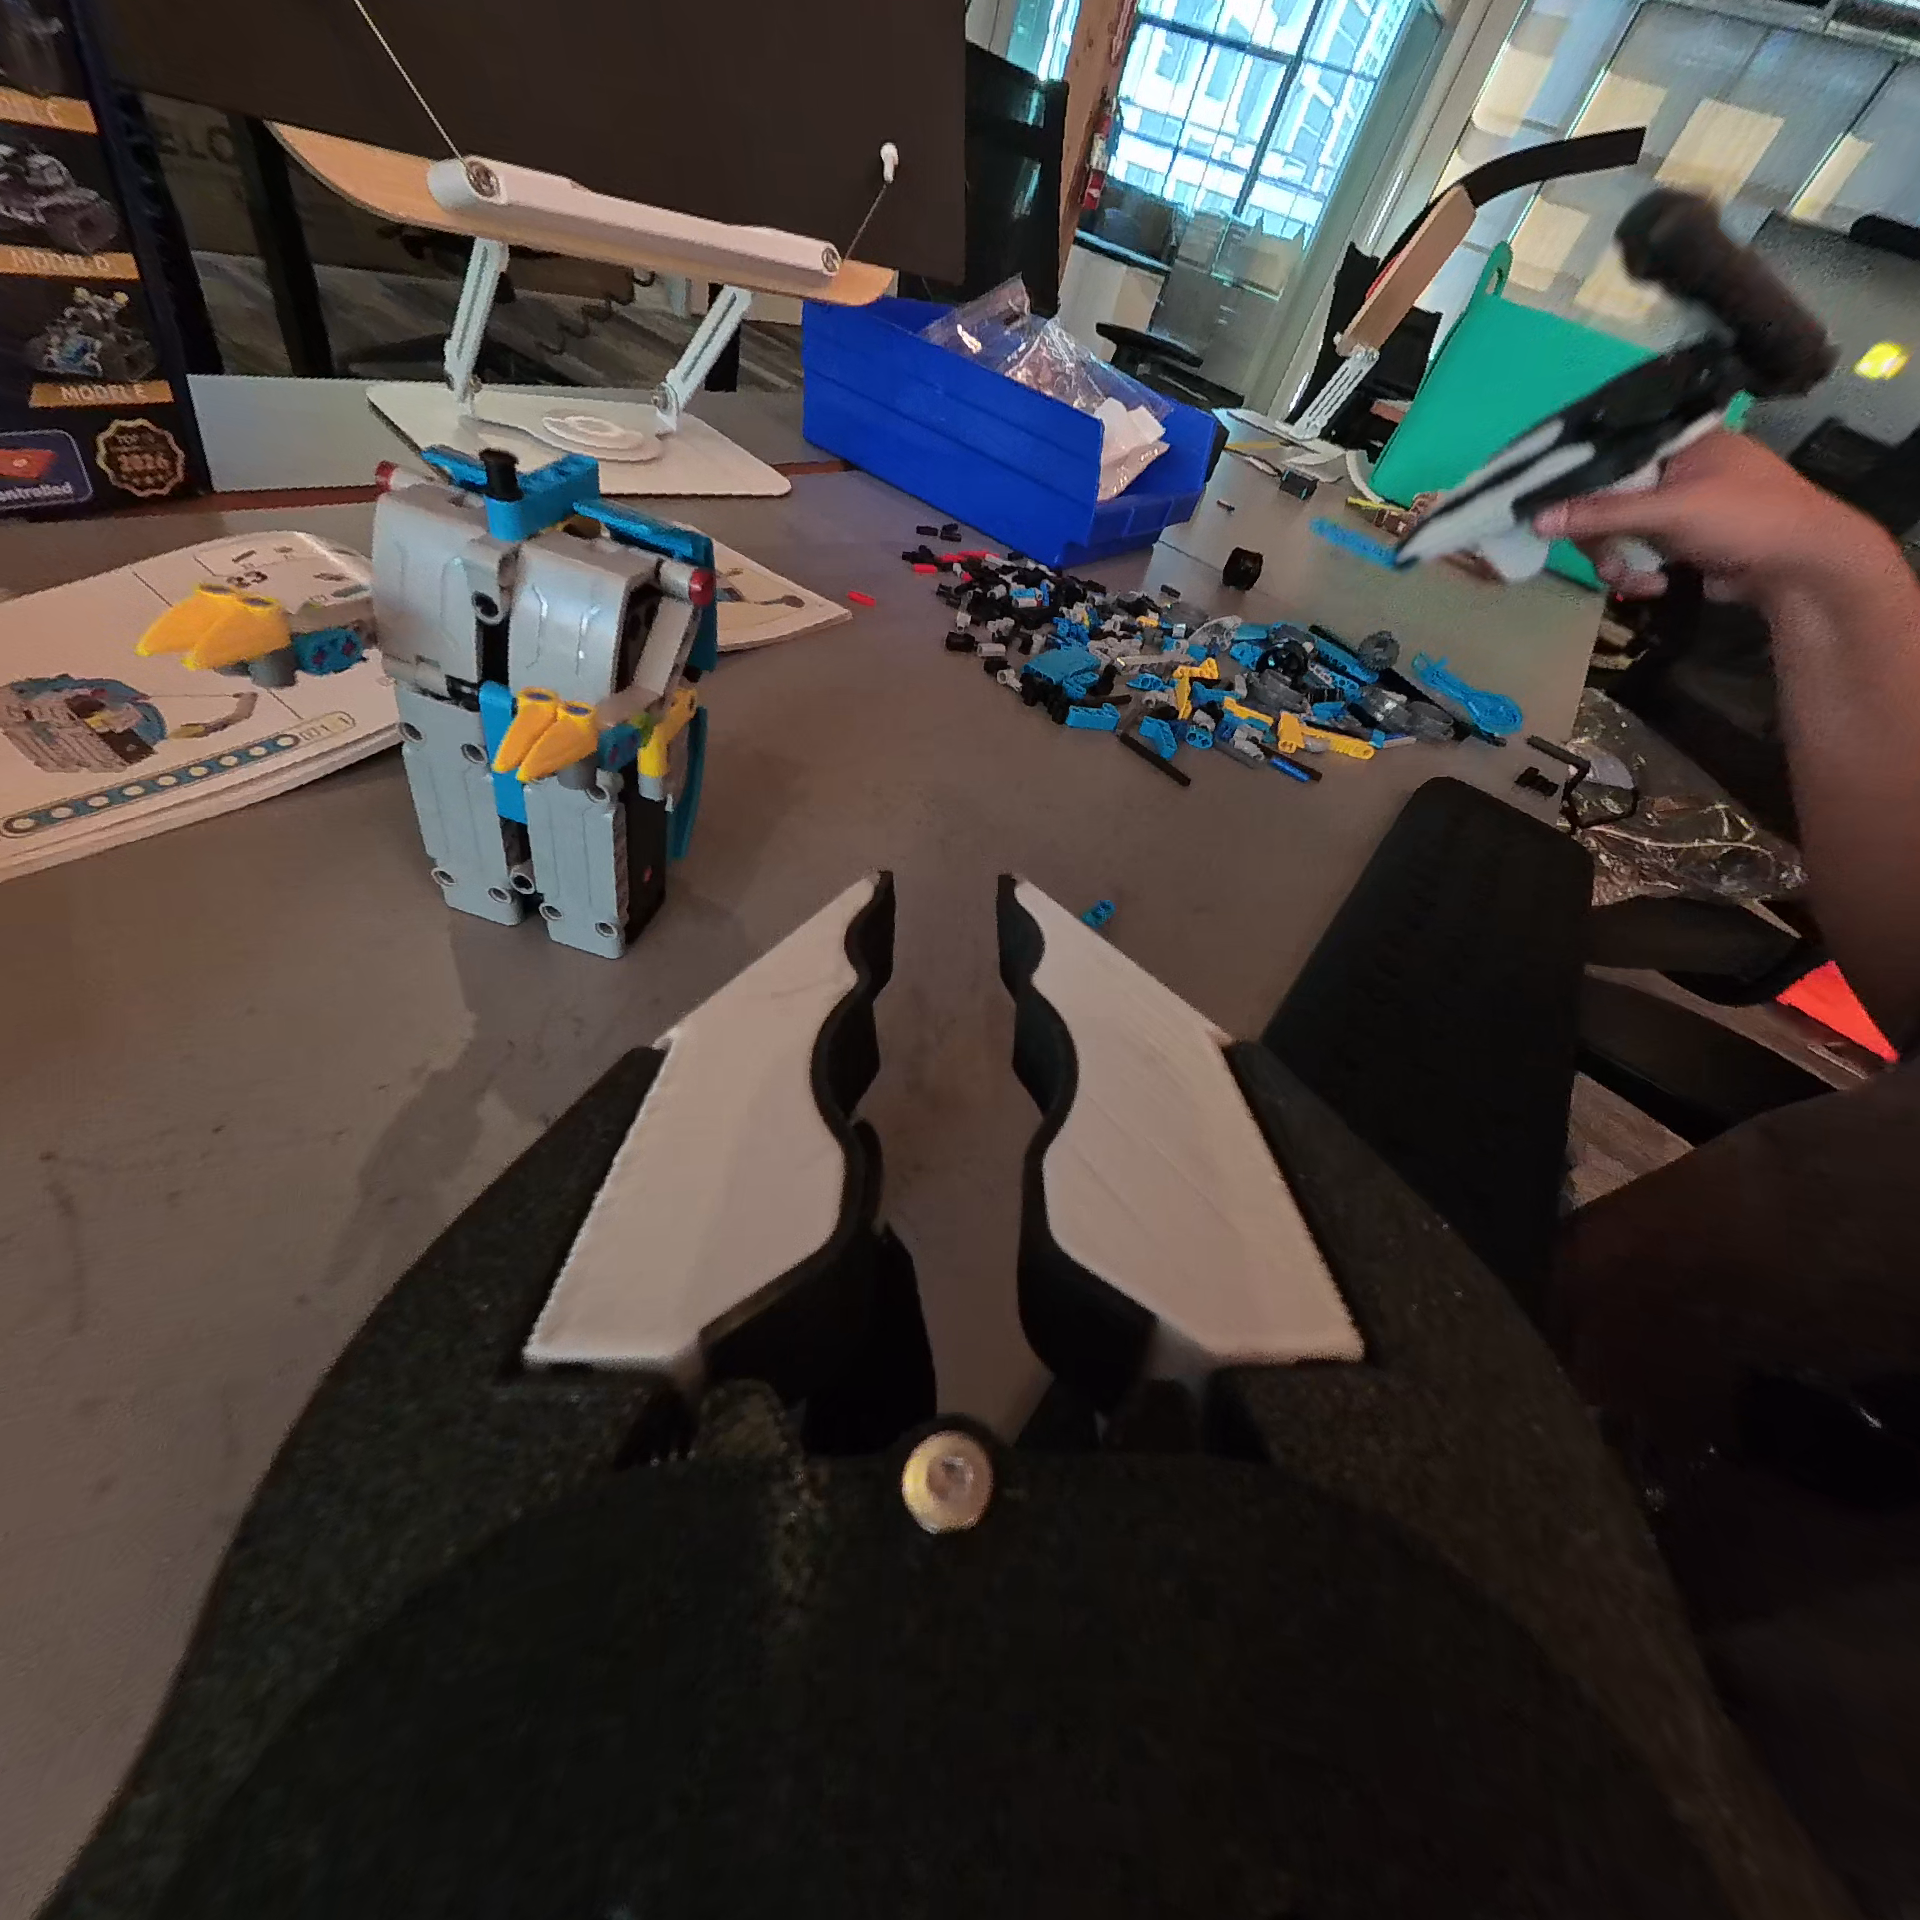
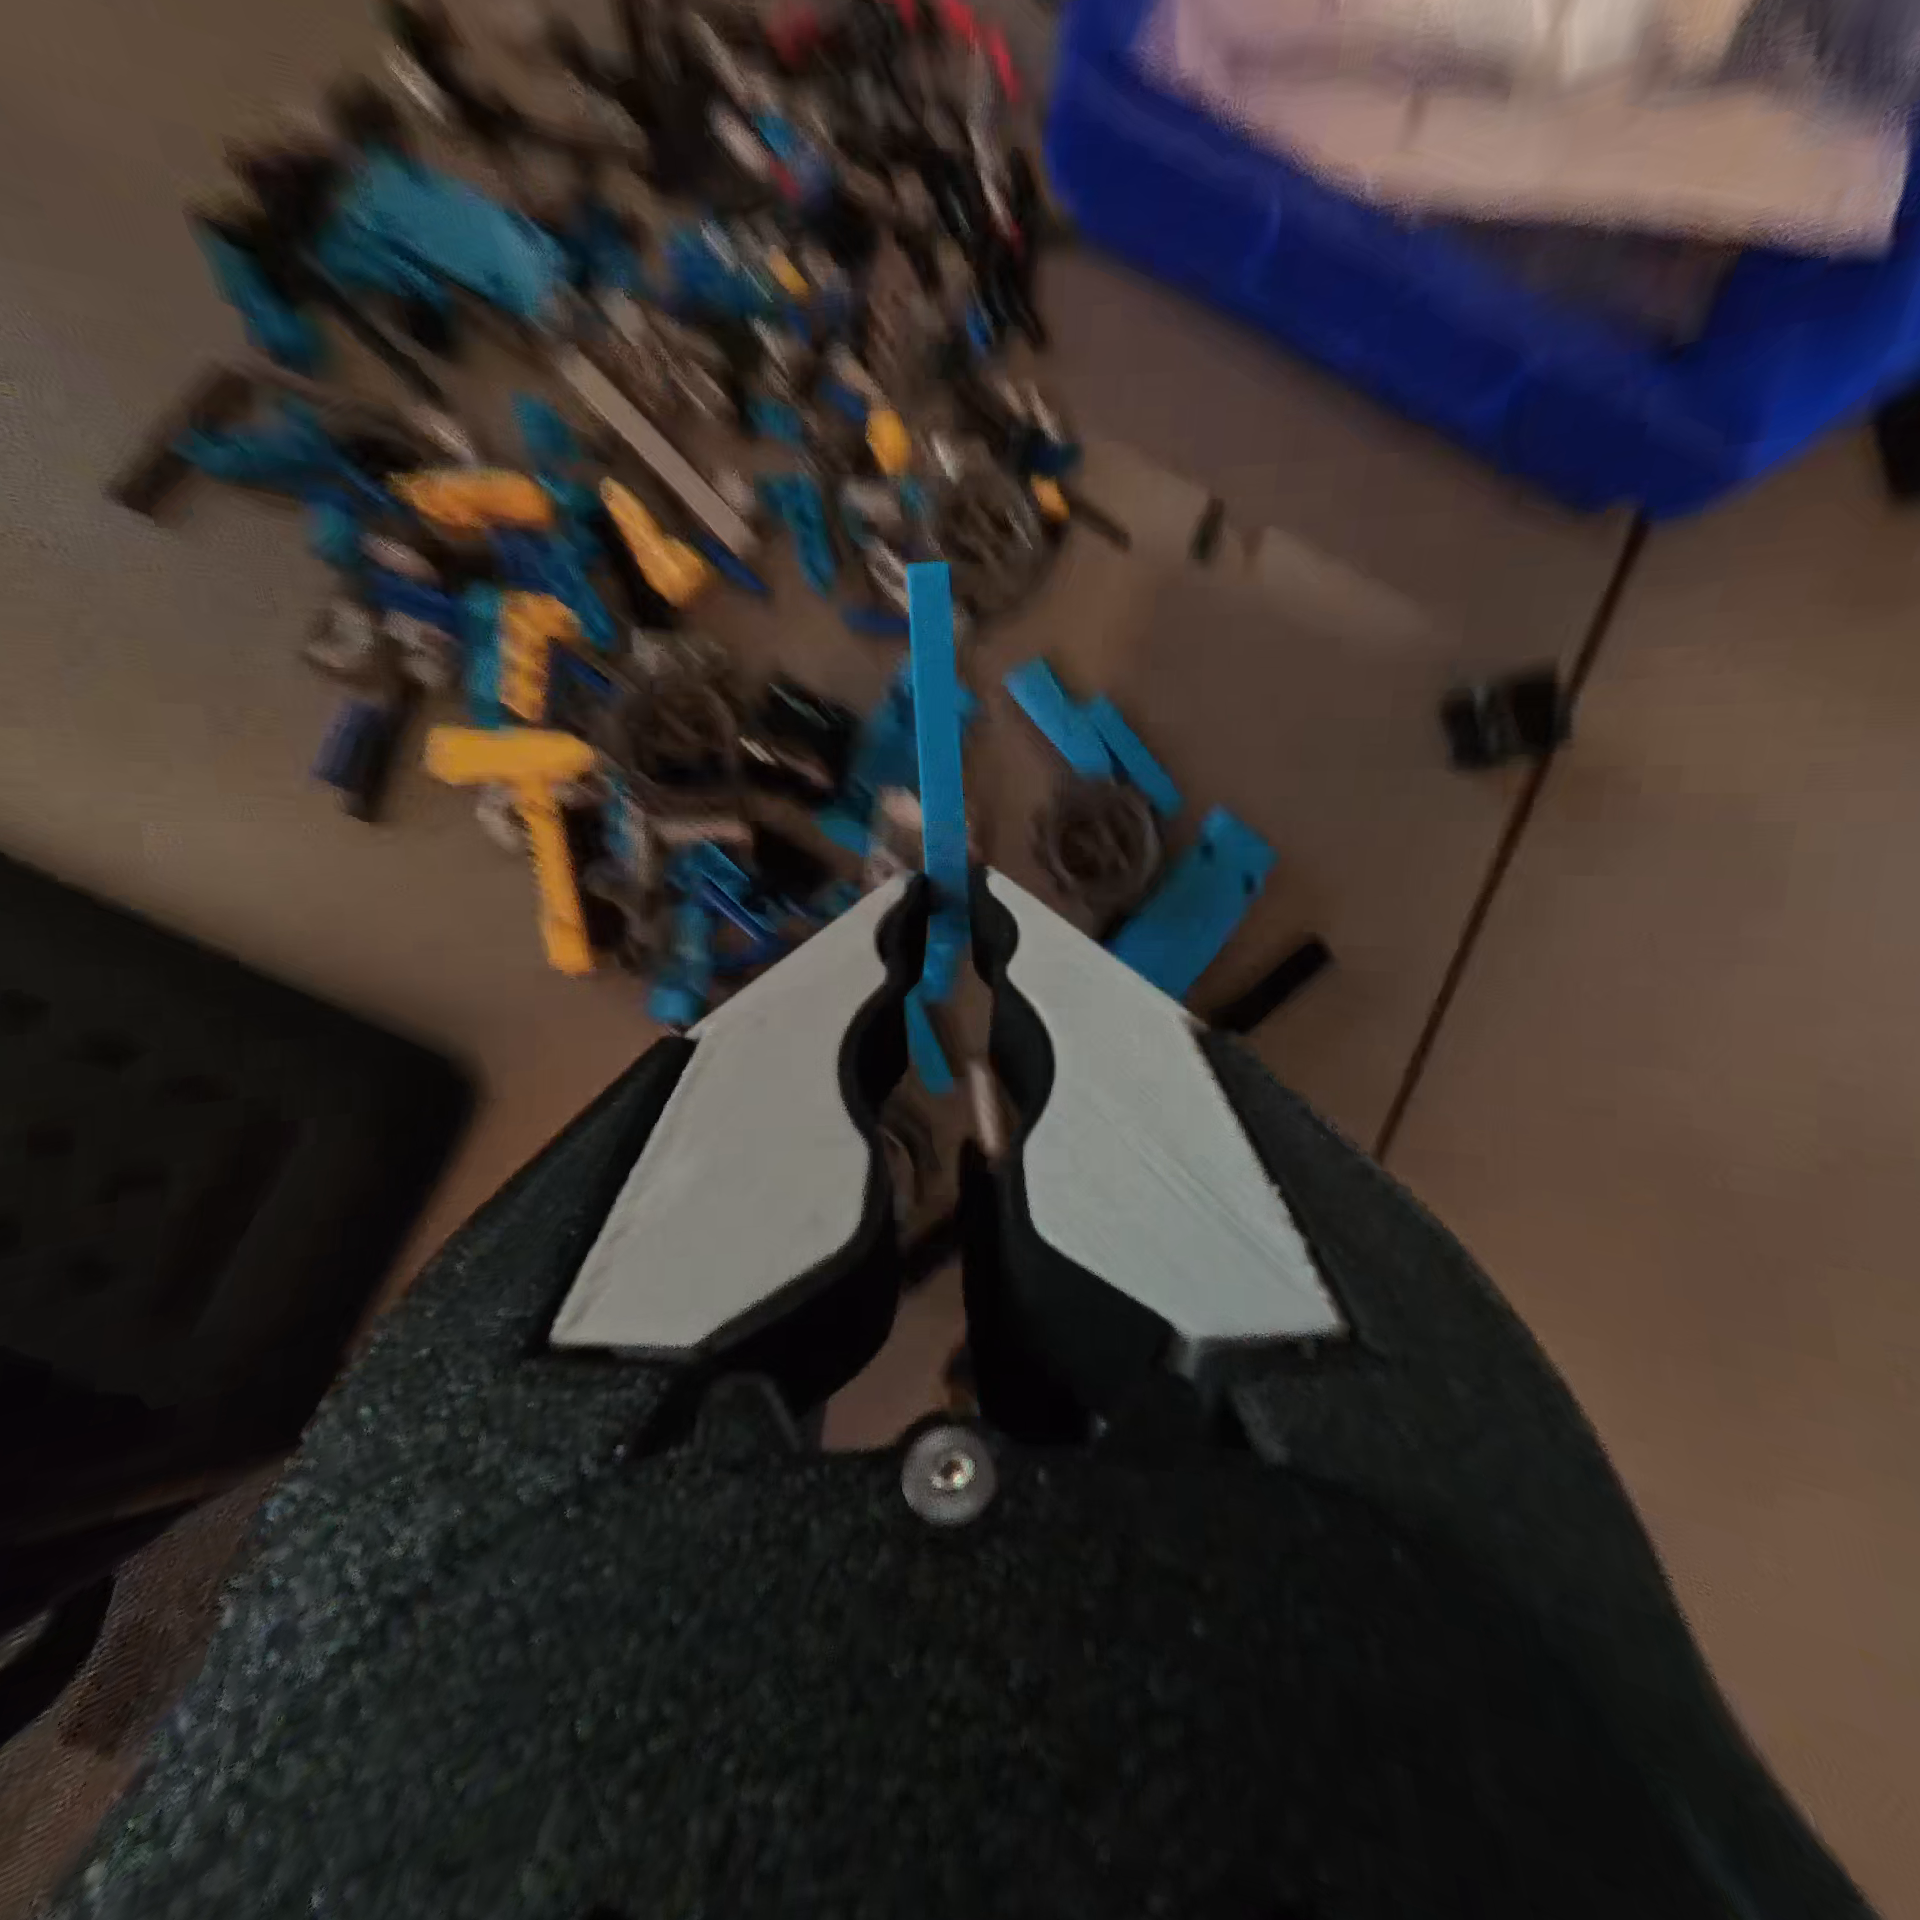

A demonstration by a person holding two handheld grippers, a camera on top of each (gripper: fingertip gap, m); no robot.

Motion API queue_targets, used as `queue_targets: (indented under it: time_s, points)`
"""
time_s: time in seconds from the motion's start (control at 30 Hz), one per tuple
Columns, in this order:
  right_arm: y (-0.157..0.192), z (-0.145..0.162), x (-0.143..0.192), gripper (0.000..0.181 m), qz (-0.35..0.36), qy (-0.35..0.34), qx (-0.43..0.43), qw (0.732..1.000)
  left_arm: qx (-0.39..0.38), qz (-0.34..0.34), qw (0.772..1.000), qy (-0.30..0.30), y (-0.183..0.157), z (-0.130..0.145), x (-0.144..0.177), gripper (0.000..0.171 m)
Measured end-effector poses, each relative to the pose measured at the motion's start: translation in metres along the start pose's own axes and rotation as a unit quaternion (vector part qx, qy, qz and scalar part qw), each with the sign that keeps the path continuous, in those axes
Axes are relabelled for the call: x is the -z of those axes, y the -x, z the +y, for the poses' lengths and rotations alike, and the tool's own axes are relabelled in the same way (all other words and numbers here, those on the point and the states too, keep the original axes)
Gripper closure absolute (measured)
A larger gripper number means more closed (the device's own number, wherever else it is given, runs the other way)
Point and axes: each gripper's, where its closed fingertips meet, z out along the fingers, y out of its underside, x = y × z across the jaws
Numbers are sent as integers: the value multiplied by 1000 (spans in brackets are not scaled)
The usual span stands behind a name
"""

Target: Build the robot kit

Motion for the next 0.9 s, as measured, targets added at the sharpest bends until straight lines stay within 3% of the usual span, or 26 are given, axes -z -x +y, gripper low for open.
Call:
queue_targets:
  time_s: [0.07, 0.13, 0.2, 0.27, 0.37, 0.5, 0.6, 0.67, 0.8, 0.9]
  points:
    - [32, -42, -1, 174, -32, -30, 37, 998, 2, 2, 1000, 15, 0, 4, -3, 152]
    - [86, -88, -24, 174, -95, -46, 95, 990, 2, 1, 1000, 25, 0, 6, -6, 152]
    - [163, -126, -62, 174, -190, -47, 162, 967, -1, 1, 1000, 31, 0, 8, -7, 152]
    - [226, -145, -107, 173, -239, -10, 240, 941, -8, 0, 999, 31, -1, 8, -7, 152]
    - [277, -180, -165, 173, -260, -7, 313, 914, -18, 1, 1000, 22, -4, 6, -4, 152]
    - [294, -209, -210, 173, -270, 9, 357, 894, -23, 12, 1000, 5, -8, 2, 1, 152]
    - [299, -204, -217, 173, -293, 39, 370, 881, -13, 17, 1000, -6, -8, -1, 4, 152]
    - [294, -208, -218, 169, -283, 27, 362, 888, -6, 16, 1000, -18, -6, -3, 7, 152]
    - [283, -221, -189, 156, -276, -28, 280, 919, 5, 12, 999, -30, -3, -7, 9, 152]
    - [274, -226, -151, 155, -267, -119, 194, 936, 11, 12, 1000, -27, -1, -6, 8, 152]
